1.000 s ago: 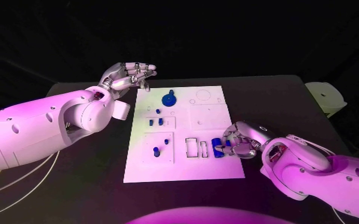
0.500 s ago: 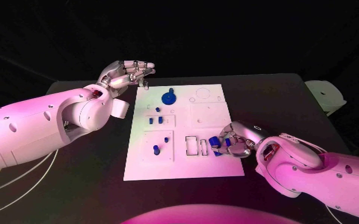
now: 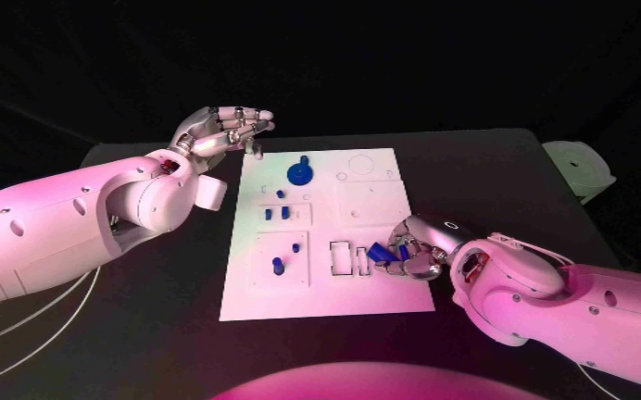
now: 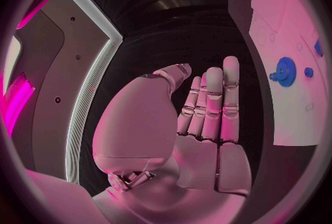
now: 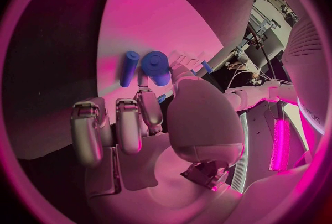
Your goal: Assemble the parts on the task board
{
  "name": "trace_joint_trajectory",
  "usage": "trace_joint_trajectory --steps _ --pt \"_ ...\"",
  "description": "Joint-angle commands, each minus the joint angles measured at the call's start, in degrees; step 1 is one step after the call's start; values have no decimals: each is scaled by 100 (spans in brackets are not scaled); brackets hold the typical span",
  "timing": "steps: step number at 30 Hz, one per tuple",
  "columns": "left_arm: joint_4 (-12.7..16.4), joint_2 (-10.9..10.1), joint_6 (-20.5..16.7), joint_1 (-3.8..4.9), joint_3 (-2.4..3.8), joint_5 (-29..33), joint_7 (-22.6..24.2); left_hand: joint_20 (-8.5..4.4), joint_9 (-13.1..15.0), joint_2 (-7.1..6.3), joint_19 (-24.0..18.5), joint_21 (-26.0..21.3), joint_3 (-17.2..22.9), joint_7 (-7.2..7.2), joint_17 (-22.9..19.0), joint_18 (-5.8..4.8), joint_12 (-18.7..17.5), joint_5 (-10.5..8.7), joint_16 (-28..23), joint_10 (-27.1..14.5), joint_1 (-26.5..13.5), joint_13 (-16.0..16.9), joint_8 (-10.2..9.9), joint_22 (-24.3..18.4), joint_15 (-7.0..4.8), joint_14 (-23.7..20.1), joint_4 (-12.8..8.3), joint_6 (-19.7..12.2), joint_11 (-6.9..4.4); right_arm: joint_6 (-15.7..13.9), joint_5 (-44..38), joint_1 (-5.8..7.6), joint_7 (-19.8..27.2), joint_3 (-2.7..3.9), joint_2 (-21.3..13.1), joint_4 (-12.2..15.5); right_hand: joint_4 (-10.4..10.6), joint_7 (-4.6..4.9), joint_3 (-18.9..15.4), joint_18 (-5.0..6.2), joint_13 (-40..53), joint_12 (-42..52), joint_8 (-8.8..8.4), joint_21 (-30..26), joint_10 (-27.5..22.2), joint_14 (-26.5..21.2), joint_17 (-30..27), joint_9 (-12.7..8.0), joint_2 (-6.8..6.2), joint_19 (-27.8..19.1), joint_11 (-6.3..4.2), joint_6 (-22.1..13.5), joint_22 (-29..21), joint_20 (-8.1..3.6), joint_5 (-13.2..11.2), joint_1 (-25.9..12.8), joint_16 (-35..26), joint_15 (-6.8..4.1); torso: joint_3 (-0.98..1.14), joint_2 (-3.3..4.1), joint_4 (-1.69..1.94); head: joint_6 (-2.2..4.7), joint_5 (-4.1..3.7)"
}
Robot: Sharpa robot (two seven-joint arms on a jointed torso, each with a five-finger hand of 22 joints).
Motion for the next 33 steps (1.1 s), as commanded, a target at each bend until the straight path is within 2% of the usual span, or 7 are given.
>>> trace_joint_trajectory --steps 1,5,10,16,19,24,33 --pt "17 1 120 5 4 22 -2 45 -5 -1 6 -24 39 18 -9 86 33 13 38 -21 -65 6 21 -4 -2 -24 8 -41 -1 302 -257 -46 -144 -33 28 -8 -3 -11 -40 -81 218 55 53 26 62 453 760 14 8 599 -7 79 1508 -39 -6 88 42 -38 -2 -5 2 -8 -12" --pt "18 0 125 5 4 22 -7 47 -7 0 5 -27 37 19 -11 86 40 13 40 -28 -79 6 23 -6 0 -26 15 -44 1 -49 -298 -56 -142 -33 36 19 -19 -49 23 -81 297 144 122 26 120 458 792 53 93 599 -42 154 1508 -61 15 307 56 -66 5 -7 6 -2 -9" --pt "17 -2 123 5 4 22 -7 47 -7 0 5 -27 37 19 -11 86 40 13 40 -28 -79 6 23 -6 0 -26 15 -44 1 -571 -296 -60 -108 -28 0 110 -27 -107 196 -81 346 191 196 26 163 466 832 90 201 599 -94 228 1508 -99 -123 573 72 -109 0 -11 5 4 -14" --pt "12 2 119 5 3 22 -7 47 -7 0 5 -27 37 19 -11 86 40 13 40 -28 -79 6 23 -6 0 -26 15 -44 1 -1132 -121 3 27 1 -62 311 8 -139 315 -81 449 319 239 26 246 468 844 107 280 599 -123 285 1508 -123 -122 614 76 -136 -1 -18 9 14 -23" --pt "11 6 118 5 3 22 -7 47 -7 0 5 -27 37 19 -11 86 40 13 40 -28 -79 6 23 -6 0 -26 15 -44 1 -1245 -35 60 72 9 -63 389 13 -140 323 -81 466 340 242 26 259 470 852 108 287 599 -125 289 1508 -126 -129 602 79 -138 2 -13 9 23 -27" --pt "8 12 118 5 3 22 -5 47 -7 0 5 -27 37 19 -11 86 40 13 40 -28 -79 6 23 -6 0 -26 15 -44 1 -1226 106 122 101 15 -34 472 14 -142 329 -81 558 462 244 26 322 477 887 108 289 599 -127 293 1508 -129 -134 587 92 -140 0 -12 19 27 -30" --pt "7 19 118 5 3 22 -8 47 -7 0 5 -27 37 19 -11 86 40 13 40 -28 -79 6 23 -6 0 -26 15 -44 1 -720 466 149 39 15 210 384 25 -139 358 -81 604 510 244 26 357 485 919 104 331 599 -126 301 1508 -138 -161 388 107 -142 -3 -12 19 15 -21"
